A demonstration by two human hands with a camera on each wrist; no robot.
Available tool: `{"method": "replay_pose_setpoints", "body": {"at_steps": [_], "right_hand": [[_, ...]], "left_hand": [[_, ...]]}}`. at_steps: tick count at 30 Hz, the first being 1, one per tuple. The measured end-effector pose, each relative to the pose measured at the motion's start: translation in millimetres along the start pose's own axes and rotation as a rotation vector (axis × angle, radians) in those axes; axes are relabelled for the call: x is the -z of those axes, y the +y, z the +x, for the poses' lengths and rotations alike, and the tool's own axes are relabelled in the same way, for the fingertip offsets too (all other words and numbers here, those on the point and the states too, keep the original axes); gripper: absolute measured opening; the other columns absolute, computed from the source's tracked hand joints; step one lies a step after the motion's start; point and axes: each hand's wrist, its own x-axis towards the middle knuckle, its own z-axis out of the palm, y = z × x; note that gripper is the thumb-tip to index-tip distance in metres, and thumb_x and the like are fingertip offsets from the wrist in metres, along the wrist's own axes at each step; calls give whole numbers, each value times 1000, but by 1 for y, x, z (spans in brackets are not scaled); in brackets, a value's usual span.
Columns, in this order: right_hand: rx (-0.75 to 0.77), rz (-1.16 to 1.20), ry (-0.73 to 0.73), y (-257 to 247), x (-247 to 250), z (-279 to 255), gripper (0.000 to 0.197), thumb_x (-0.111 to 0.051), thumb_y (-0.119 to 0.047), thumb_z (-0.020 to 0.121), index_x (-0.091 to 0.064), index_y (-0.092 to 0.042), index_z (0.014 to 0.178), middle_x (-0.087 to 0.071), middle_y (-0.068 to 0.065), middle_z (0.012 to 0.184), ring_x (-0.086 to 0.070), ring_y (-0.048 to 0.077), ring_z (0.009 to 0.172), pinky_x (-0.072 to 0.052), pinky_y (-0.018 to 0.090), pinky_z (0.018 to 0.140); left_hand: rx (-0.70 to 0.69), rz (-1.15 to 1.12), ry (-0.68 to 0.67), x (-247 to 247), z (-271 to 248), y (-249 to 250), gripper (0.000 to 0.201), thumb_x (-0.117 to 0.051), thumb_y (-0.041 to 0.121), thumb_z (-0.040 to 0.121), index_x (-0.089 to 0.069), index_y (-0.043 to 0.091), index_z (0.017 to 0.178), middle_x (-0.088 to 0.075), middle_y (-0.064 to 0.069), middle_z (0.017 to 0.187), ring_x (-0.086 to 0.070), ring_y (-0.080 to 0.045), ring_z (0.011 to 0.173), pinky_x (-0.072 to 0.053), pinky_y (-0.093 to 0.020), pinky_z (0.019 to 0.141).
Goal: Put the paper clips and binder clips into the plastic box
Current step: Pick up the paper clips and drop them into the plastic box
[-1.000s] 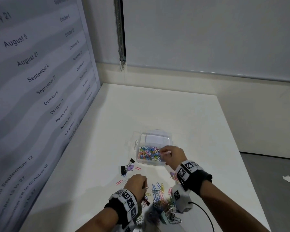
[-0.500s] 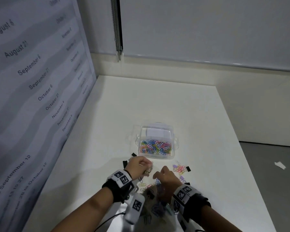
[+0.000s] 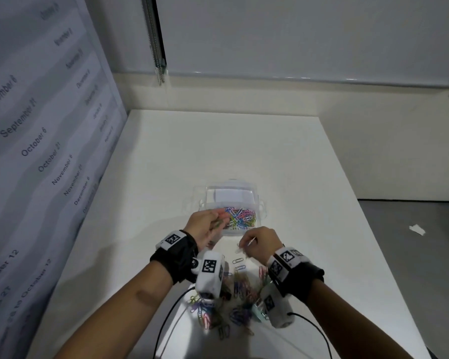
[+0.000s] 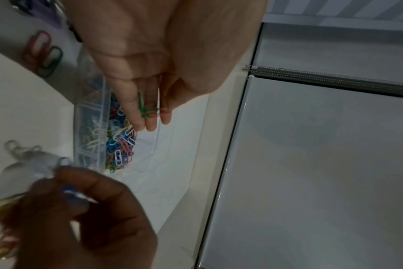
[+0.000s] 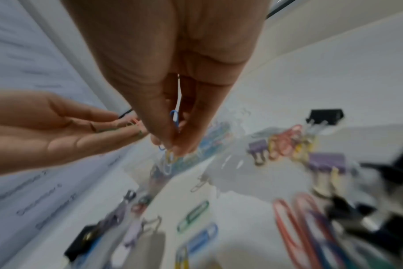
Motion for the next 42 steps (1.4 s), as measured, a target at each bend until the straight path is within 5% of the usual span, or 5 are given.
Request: {"method": "replay_pose_setpoints", "body": {"at_steps": [11, 15, 23, 33, 42], "right_hand": [[12, 141, 186, -6, 15, 21, 32, -50, 4, 81, -73, -13, 93, -73, 5, 101, -65, 19, 96, -41, 11, 79], [57, 92, 161, 7, -2, 8, 35, -47, 9, 75, -72, -11, 88, -70, 8, 104, -62, 20, 99, -36, 6, 78], [204, 64, 123, 14, -12, 5, 26, -53, 1, 79, -69, -15, 92, -67, 4, 105, -57, 18, 104, -43, 25, 93], [257, -260, -185, -2, -51, 7, 50, -44, 4, 84, -48, -13, 131, -41, 8, 140, -35, 23, 133, -31, 30, 108], [407, -483, -324, -18, -69, 12, 54, -40, 4, 87, -37, -11, 139, -29, 0, 152, -23, 21, 138, -27, 34, 114]], "left_hand": [[-127, 146, -42, -3, -11, 15, 37, -36, -3, 96, -47, -3, 131, -52, -14, 132, -49, -18, 124, -37, -24, 104], [-335, 686, -24, 19, -17, 2, 25, -50, -2, 90, -67, 15, 97, -67, -13, 105, -63, -10, 76, -50, -17, 70], [-384, 1575, -155, 43, -24, -48, 35, -63, 23, 82, -61, 13, 116, -54, -5, 116, -50, -20, 112, -38, -28, 97], [-504, 1481, 10, 57, -36, -60, 17, -48, 22, 88, -59, 11, 80, -56, -2, 82, -50, -19, 83, -37, -26, 72], [-445, 1312, 225, 92, -43, -52, 18, -57, 21, 87, -56, 13, 104, -50, -1, 97, -54, -21, 89, -35, -23, 73]]}}
